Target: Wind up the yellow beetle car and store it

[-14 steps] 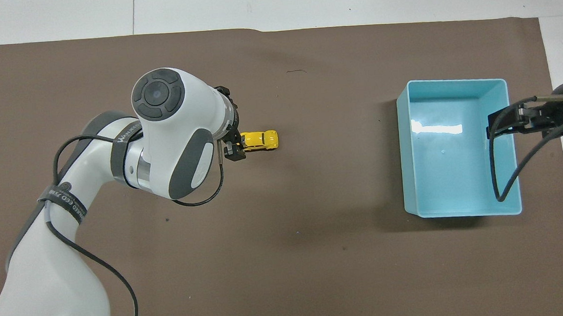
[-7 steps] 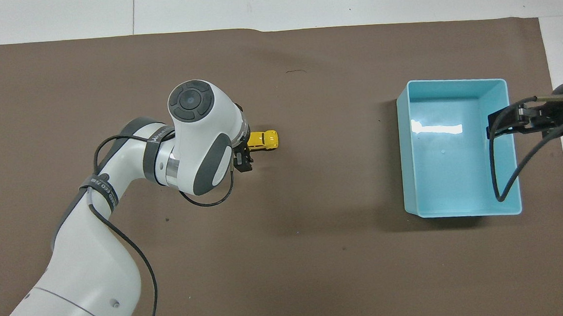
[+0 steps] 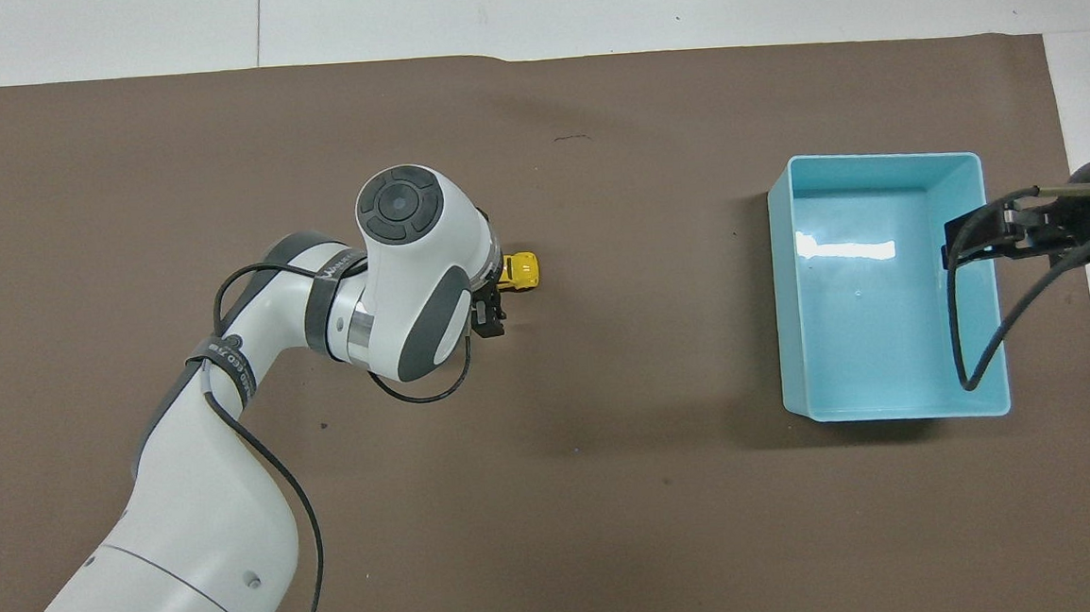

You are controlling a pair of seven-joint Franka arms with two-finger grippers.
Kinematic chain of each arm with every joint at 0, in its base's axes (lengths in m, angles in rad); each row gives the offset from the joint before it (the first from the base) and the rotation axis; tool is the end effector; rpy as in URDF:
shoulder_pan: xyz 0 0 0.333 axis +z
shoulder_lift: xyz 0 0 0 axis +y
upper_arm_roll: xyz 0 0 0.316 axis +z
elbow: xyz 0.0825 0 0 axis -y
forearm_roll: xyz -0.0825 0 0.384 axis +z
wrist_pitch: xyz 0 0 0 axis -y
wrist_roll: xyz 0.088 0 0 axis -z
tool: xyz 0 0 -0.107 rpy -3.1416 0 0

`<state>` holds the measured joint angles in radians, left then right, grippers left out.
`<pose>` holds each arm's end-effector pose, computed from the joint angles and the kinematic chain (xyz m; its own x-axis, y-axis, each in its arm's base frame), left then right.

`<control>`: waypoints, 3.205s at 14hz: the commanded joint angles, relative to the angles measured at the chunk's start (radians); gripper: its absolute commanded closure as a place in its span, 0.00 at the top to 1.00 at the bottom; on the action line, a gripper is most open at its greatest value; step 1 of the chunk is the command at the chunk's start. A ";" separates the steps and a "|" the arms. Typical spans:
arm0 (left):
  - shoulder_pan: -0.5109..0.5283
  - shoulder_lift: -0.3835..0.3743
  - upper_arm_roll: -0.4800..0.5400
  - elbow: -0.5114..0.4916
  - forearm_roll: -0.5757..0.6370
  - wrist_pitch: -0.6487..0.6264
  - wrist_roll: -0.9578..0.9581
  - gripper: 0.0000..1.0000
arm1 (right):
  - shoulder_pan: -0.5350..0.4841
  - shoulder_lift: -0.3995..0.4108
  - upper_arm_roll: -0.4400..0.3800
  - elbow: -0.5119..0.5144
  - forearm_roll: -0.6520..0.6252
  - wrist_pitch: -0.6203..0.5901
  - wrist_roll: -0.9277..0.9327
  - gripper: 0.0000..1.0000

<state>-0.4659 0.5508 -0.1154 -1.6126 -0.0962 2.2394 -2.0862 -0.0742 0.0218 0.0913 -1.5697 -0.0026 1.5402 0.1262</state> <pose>0.5862 -0.3757 0.3154 -0.0105 0.9875 -0.1574 0.9999 0.0097 -0.0055 0.5573 0.0087 0.6103 0.9928 -0.1089 -0.0507 -0.1087 -0.9941 0.0071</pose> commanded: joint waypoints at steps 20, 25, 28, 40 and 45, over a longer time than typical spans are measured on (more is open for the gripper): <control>0.167 -0.003 0.026 -0.095 0.012 0.037 0.173 0.15 | -0.016 -0.005 0.004 0.002 0.010 -0.011 -0.020 1.00; 0.194 -0.015 0.026 -0.113 0.012 0.023 0.204 0.24 | -0.016 -0.005 0.004 0.002 0.010 -0.011 -0.020 1.00; 0.194 -0.015 0.028 -0.104 0.012 0.006 0.204 0.44 | -0.016 -0.005 0.004 0.002 0.010 -0.011 -0.020 1.00; 0.225 -0.132 0.028 -0.056 -0.002 -0.152 0.195 1.00 | -0.015 -0.005 0.004 0.002 0.010 -0.012 -0.020 1.00; 0.231 -0.130 0.028 -0.041 0.000 -0.133 0.199 1.00 | -0.015 -0.006 0.004 0.002 0.009 -0.012 -0.020 1.00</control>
<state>-0.2436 0.4231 -0.0845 -1.6631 -0.0996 2.0989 -1.9028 -0.0763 0.0217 0.0912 -1.5697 -0.0026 1.5372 0.1262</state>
